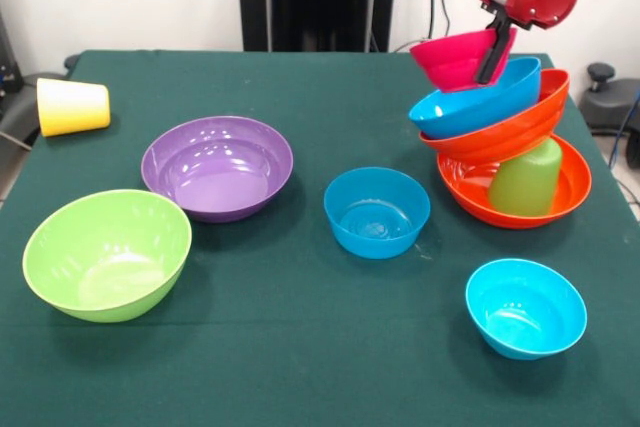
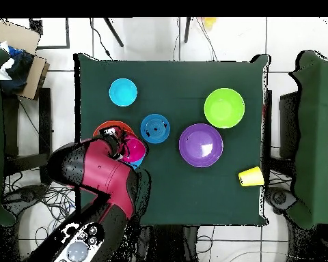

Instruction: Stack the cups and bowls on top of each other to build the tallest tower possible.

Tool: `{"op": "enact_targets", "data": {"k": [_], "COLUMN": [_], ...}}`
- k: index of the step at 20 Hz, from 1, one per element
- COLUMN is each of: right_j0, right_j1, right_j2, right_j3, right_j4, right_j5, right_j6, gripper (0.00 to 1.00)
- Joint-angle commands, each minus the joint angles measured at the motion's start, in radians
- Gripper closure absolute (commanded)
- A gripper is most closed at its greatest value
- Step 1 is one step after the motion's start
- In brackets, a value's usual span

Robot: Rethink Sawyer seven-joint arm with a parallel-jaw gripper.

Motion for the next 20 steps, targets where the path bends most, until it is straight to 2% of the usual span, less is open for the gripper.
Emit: {"op": "enact_targets", "data": {"k": [1,20], "right_j0": [-0.007,0.017], "right_j1": [0.055,0.135], "right_j2": [0.083,0.04], "right_j3": [-0.051,-0.128], "right_j4": [0.02,0.03], "right_j5": [0.061,0.095], "right_j6": [0.181,0.208], "gripper": [1.0,1.0]}}
